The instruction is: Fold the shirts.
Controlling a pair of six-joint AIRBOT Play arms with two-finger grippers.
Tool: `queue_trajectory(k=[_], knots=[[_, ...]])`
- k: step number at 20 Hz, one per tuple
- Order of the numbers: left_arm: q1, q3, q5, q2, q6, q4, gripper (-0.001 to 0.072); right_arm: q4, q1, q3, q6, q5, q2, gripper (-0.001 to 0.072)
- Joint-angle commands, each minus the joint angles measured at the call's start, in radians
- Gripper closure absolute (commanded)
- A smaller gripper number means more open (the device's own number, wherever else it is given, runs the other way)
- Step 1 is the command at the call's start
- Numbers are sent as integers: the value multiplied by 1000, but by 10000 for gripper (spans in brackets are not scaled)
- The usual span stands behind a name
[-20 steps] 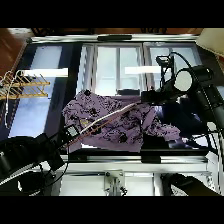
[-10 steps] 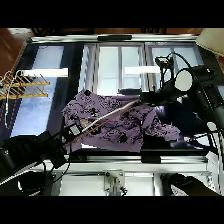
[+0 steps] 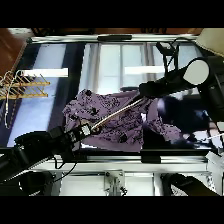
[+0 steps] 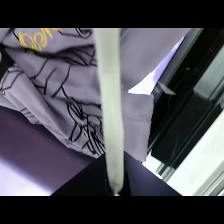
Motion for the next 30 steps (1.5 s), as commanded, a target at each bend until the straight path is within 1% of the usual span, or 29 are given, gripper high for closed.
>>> queue_trajectory(k=[1,4,6,8,10,11,13,16,19,20,21,23,25,28,30], knots=[[0,1,105,-9,37,-34,651,97,1,54,-87,30,35,631],[-1,1,159,-39,78,-100,651,148,1,54,-119,61,86,631],[-1,9,206,-69,142,-160,651,160,1,54,-120,85,108,631],[-1,50,232,-116,187,-165,651,178,1,54,-119,99,115,631],[8,108,305,-160,187,-169,651,219,1,54,-118,117,115,631],[23,134,328,-184,172,-170,651,241,1,54,-118,126,115,631],[70,163,323,-235,171,-177,651,269,1,54,-119,127,115,631],[171,151,277,-273,171,-193,651,259,0,55,-119,126,115,631],[264,146,276,-270,171,-262,651,233,0,55,-117,121,115,631],[266,148,274,-269,190,-283,651,233,0,55,-117,109,115,631],[246,148,273,-269,229,-301,650,233,0,55,-116,86,115,631],[171,148,275,-278,260,-302,650,238,0,55,-97,29,115,631],[93,148,282,-294,253,-298,651,251,0,55,-92,-8,115,631],[52,131,280,-312,129,-301,651,247,0,55,-86,-2,119,631],[60,95,278,-312,105,-299,651,223,0,57,-72,-5,128,631]])
